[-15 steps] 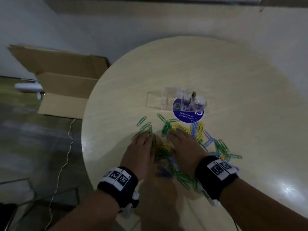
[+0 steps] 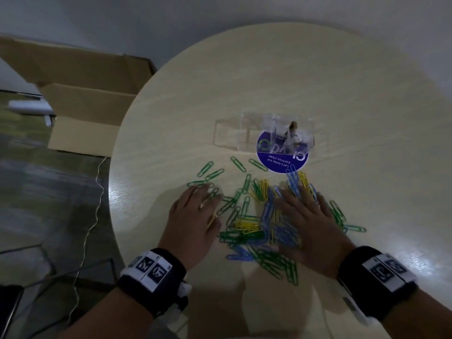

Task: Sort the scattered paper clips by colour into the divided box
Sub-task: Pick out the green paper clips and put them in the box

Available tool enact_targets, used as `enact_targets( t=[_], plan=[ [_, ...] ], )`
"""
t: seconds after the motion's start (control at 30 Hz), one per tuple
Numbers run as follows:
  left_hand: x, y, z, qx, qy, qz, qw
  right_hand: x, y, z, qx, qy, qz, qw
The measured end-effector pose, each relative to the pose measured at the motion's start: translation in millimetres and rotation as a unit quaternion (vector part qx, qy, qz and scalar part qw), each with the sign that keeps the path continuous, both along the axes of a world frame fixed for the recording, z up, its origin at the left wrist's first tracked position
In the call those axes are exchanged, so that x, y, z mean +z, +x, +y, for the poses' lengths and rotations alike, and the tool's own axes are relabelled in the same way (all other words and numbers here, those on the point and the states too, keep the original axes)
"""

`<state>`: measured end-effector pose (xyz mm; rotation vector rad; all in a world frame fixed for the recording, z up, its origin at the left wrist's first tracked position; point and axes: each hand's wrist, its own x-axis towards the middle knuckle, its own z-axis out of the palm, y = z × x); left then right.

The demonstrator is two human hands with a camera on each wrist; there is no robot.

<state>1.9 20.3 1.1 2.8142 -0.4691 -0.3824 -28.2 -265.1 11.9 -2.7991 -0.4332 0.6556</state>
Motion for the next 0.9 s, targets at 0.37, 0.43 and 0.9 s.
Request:
enact_targets(
  t=[0.37,0.43,0.9],
  plan=[
    [-1,46,25,0.053,-0.098,-0.082,0.990,1,27,-15,-0.150,0.059,-0.156,0.974],
    [0,67,24,0.104,-0.089,-0.079,0.987,7,54,6,-0.165,0.093,-0.157,0.969],
    [-5,95,2,0.028,0.014,0.002,1.000,-12,118,70,-0.148,0.012,-0.049,0.988]
  ],
)
